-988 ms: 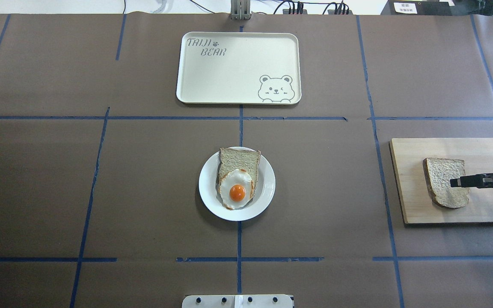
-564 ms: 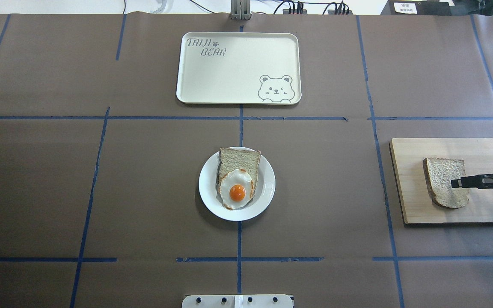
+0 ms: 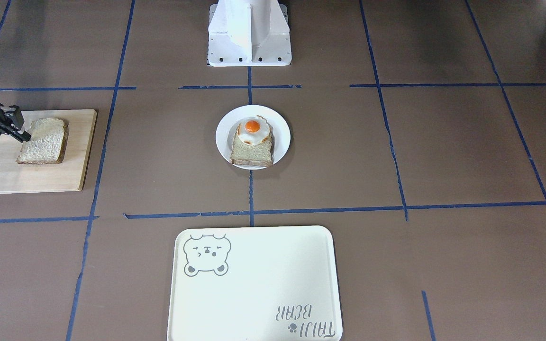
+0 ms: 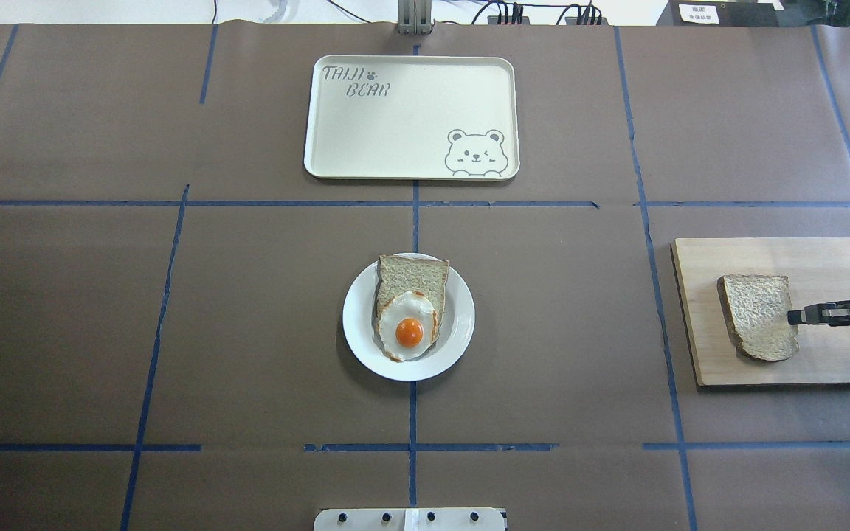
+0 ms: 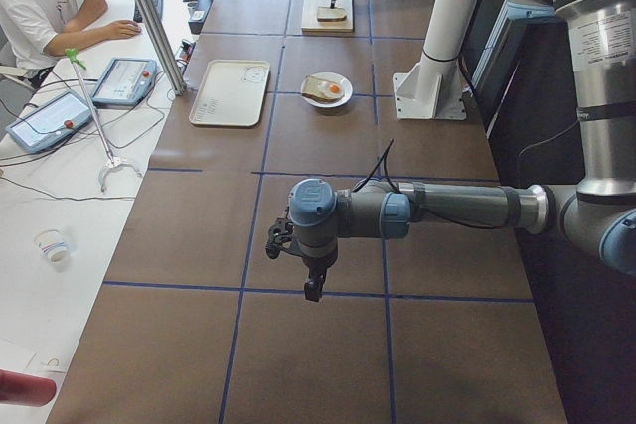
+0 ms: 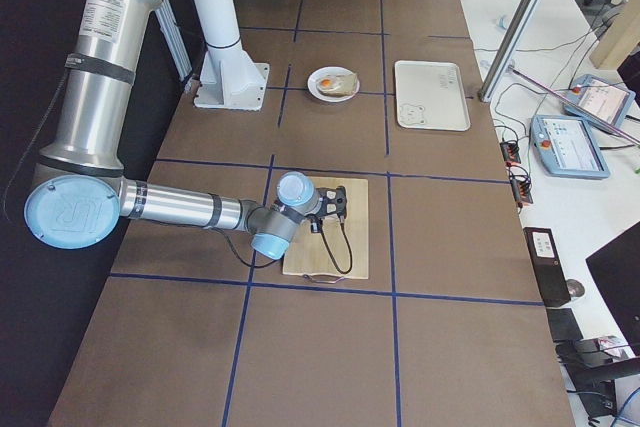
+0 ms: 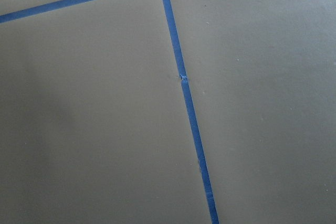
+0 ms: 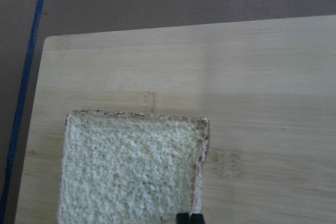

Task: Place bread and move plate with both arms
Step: 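Lower the right gripper onto the bread slice on the bamboo board and grasp it, then lift the bread with the right gripper and carry it over the plate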

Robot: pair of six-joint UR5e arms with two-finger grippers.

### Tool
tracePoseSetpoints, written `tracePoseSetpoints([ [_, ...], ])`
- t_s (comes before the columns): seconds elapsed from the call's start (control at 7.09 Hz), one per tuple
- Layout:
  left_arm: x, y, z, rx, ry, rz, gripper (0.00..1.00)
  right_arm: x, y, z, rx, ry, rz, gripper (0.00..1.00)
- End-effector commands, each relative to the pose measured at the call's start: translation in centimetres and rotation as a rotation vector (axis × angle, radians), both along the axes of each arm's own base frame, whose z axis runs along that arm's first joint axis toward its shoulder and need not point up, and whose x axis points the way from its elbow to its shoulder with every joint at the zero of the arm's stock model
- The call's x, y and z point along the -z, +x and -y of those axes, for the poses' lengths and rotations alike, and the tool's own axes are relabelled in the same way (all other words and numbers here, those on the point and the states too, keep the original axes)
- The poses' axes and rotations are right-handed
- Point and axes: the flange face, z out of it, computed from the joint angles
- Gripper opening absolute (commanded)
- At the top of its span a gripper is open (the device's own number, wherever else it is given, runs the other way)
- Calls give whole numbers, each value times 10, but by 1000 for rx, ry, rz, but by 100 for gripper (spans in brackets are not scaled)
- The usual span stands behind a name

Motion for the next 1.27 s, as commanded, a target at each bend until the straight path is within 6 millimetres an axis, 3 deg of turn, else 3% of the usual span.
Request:
tracePoseSetpoints([
  [0.0, 1, 0, 1, -1, 3, 0, 100, 0, 0, 0, 2, -1, 1, 0],
  [0.42, 1, 0, 1, 1, 4, -1, 100, 27, -6, 0, 53, 15, 56, 0],
  [0.71, 2, 0, 2, -1, 6, -1, 100, 63, -14, 28, 71, 56, 130, 0],
  [1.13, 2, 0, 2, -1, 6, -1, 100, 178, -70, 101, 44, 61, 285, 0],
])
